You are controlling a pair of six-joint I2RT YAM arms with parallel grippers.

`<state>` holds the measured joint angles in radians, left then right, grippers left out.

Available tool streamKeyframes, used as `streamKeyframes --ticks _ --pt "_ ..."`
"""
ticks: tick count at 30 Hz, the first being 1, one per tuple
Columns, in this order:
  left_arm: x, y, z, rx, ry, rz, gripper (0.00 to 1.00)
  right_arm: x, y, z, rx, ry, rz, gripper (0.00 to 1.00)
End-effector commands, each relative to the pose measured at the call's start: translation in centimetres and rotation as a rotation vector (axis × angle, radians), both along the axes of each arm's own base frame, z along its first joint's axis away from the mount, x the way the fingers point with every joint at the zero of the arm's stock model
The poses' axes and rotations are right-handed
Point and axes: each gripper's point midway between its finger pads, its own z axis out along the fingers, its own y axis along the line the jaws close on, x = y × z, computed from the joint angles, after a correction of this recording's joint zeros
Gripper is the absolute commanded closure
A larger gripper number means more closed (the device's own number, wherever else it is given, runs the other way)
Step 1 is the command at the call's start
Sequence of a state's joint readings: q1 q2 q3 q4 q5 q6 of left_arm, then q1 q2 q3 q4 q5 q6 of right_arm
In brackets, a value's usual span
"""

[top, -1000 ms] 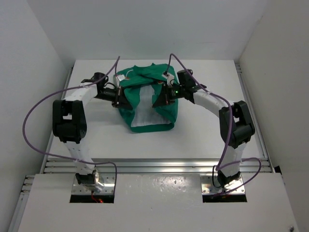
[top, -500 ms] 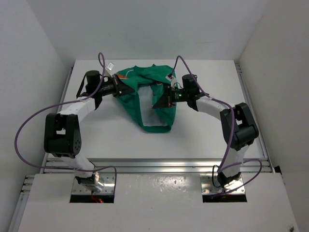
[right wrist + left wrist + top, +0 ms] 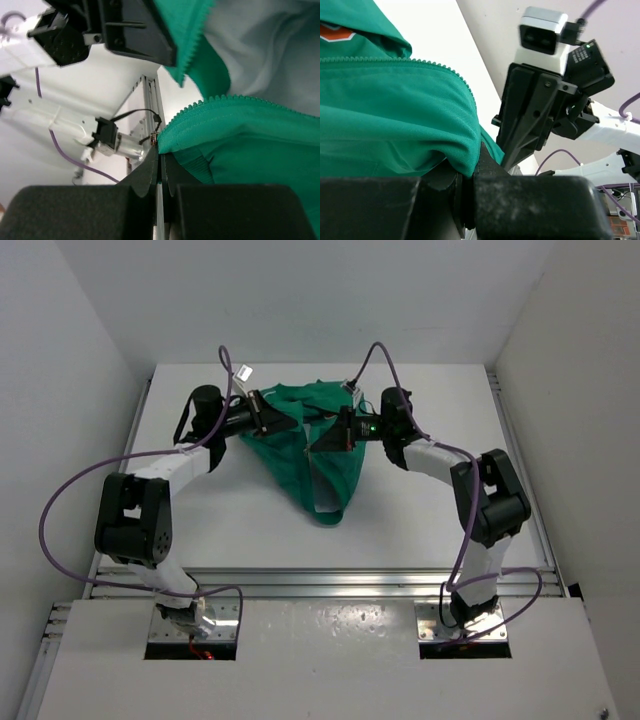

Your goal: Zip up the jacket

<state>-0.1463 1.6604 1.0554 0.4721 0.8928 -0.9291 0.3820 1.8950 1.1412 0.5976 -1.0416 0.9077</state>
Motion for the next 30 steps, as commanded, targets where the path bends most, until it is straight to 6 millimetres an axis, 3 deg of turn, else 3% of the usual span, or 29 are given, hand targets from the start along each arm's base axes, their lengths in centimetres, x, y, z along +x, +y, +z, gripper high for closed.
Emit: streamKeyframes --ticks 1,2,3,4,5,6,7,8,9,11,15,16,17,18,20,22,23,25,26,30 --pt "-0.5 0.3 2.9 -0.004 -0.115 0.003 1.0 -0.2 0.4 4.3 0.064 -0.281 0.065 1.0" --pt "-0.3 0.9 2.9 -0.003 -0.115 0.01 1.0 -0.7 0.0 6.4 0.075 -0.414 0.071 1.0" --pt "-0.2 1.3 2.4 0.005 -0.098 0.019 1.0 -1.1 -0.5 5.9 0.06 -0.545 0.089 1.0" --pt "-0.1 1.8 2.1 0.018 -0.097 0.022 1.0 -1.5 -1.2 4.2 -0.015 -0.494 0.073 1.0" --pt "0.0 1.9 1.8 0.034 -0.093 0.02 1.0 -2.1 -2.3 5.2 -0.08 -0.854 0.079 1.0" --pt "-0.2 1.9 1.9 0.05 -0.1 0.017 1.0 -1.9 -2.6 3.2 -0.173 -0.818 0.036 1.0" --pt "-0.3 2.0 1.4 0.065 -0.085 0.014 1.0 -1.8 -3.1 -0.2 -0.217 -0.786 0.029 1.0" --pt "-0.1 2.1 1.1 0.076 -0.087 0.026 1.0 -1.3 -2.4 2.1 -0.094 -0.901 0.027 1.0" --pt "-0.1 2.1 1.1 0.076 -0.087 0.026 1.0 -1.0 -2.2 0.2 -0.074 -0.61 0.0 1.0" --pt "-0.1 2.1 1.1 0.076 -0.087 0.026 1.0 1.4 -2.0 -0.3 -0.124 -0.585 -0.076 1.0" --pt "-0.1 1.8 1.6 0.095 -0.123 0.023 1.0 -0.5 0.5 -0.1 -0.074 -0.575 -0.011 1.0" --pt "-0.2 1.6 1.2 0.111 -0.105 0.022 1.0 -0.9 0.7 0.9 -0.027 -0.571 0.006 1.0" --pt "-0.2 1.8 1.5 0.134 -0.133 0.028 1.0 -0.8 0.4 0.3 -0.046 -0.523 -0.002 1.0" --pt "-0.2 1.8 1.3 0.136 -0.121 0.027 1.0 -0.2 -0.3 1.3 -0.06 -0.526 -0.026 1.0" --pt "-0.1 1.9 1.0 0.147 -0.121 0.033 1.0 1.5 -3.3 -1.0 -0.167 -0.5 -0.094 1.0" --pt "-0.4 1.9 1.0 0.147 -0.127 0.034 1.0 4.4 -5.2 -1.7 -0.158 -0.454 -0.176 1.0" --pt "-0.5 1.9 0.7 0.148 -0.118 0.033 1.0 5.6 -4.7 0.0 -0.132 -0.475 -0.178 1.0" --pt "-0.3 1.9 0.5 0.143 -0.111 0.034 1.0 5.9 -2.1 0.9 -0.068 -0.467 -0.15 1.0" --pt "0.0 2.2 0.1 0.145 -0.1 0.042 1.0 6.0 -1.2 3.4 -0.022 -0.508 -0.129 1.0" --pt "0.0 2.0 1.4 0.117 -0.136 0.026 1.0 3.6 -1.6 5.5 0.038 -0.517 -0.09 1.0"
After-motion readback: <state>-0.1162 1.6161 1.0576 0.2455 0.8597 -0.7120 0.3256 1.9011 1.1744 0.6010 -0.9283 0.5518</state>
